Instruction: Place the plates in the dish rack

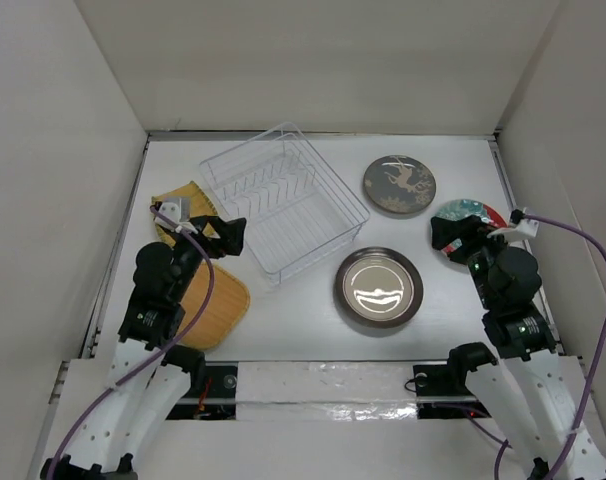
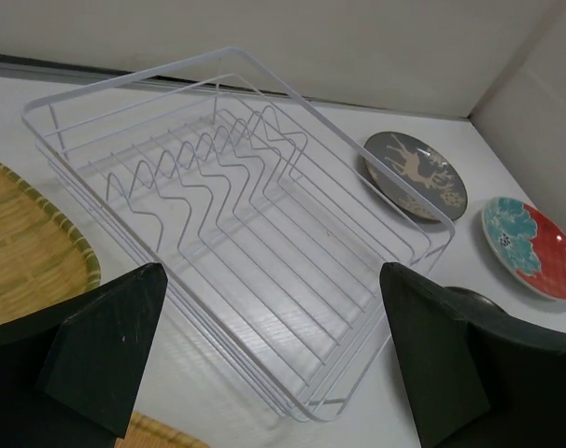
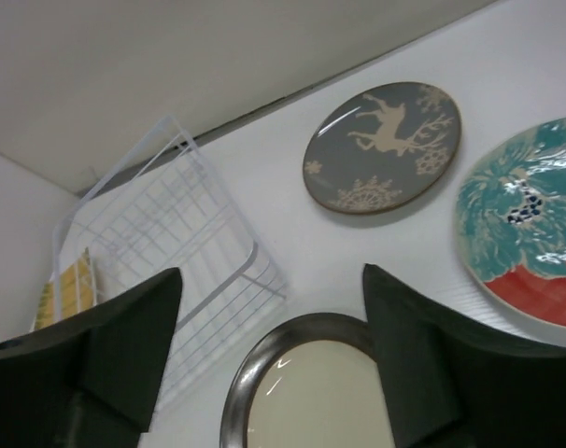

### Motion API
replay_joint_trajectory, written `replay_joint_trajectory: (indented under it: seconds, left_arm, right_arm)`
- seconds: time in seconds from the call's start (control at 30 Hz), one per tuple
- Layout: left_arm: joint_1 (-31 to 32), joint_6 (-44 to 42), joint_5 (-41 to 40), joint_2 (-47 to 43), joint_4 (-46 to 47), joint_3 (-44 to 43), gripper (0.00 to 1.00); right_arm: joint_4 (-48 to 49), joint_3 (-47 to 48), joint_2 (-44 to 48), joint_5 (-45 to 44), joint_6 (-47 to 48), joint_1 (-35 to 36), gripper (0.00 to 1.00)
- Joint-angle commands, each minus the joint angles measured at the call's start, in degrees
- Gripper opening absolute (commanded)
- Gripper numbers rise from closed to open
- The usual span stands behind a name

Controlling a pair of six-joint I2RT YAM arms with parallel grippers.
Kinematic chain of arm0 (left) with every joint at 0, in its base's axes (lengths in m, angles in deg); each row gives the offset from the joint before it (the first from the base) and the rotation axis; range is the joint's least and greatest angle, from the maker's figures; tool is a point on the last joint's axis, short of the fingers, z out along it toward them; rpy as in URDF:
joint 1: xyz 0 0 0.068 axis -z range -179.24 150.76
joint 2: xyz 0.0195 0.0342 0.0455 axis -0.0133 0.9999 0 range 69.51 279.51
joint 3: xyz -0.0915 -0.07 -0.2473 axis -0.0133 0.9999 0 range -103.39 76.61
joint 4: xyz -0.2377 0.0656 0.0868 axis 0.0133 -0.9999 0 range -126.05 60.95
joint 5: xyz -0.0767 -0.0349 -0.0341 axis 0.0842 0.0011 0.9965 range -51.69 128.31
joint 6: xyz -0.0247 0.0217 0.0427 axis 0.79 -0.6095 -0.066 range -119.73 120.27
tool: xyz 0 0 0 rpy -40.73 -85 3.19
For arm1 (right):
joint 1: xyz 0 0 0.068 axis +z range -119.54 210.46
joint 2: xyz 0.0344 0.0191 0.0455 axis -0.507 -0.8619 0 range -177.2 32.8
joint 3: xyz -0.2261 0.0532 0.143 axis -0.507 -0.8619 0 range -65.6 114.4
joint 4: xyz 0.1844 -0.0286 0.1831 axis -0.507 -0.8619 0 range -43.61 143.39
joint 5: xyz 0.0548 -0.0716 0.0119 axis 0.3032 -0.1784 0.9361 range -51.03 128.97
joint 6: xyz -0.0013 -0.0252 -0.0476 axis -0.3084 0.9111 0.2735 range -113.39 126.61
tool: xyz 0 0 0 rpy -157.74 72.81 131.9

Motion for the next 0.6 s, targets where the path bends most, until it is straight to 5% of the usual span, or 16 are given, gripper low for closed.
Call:
replay_joint_trajectory:
  seconds: [0.0, 0.03, 0.3, 0.33, 0.37, 0.43, 0.53, 0.57]
  left_arm:
    - [0.21, -0.61, 1.98, 5.36, 0.53, -1.57, 0.99]
    - [0.21, -0.70, 2.17, 5.89, 1.23, -1.49, 0.99]
    - [0.21, -2.81, 0.33, -0.07, 2.99, 0.53, 0.99]
    - [0.21, -2.98, 0.24, -1.13, 4.04, 0.97, 0.99]
    - [0.21, -3.07, 0.06, -2.79, 4.48, 1.50, 0.99]
    - [0.21, -3.33, -0.90, -3.60, 4.40, 1.94, 0.99]
    - [0.21, -3.51, -0.38, -3.60, 3.96, 1.94, 0.98]
    - [0.21, -3.60, 0.14, -2.99, 3.96, 1.77, 0.90]
  right_arm:
    - [-4.20, 2.88, 0.11, 8.52, -0.33, 0.28, 0.87]
    - [-4.90, 3.58, 0.20, 9.31, -0.15, 0.28, 0.99]
    - [-4.57, 6.31, 3.71, 13.44, 3.01, 0.81, 1.00]
    - [-4.04, 6.40, 3.98, 15.19, 3.88, 0.81, 0.86]
    - [-4.03, 6.49, 3.54, 15.12, 3.98, 0.81, 0.62]
    - [-6.22, 6.93, 2.40, 12.15, 1.98, 0.81, 0.00]
    - [-5.09, 4.38, -0.41, 7.94, 0.13, 0.81, 0.00]
    - [-4.74, 4.03, -1.46, 7.22, -0.84, 0.81, 0.00]
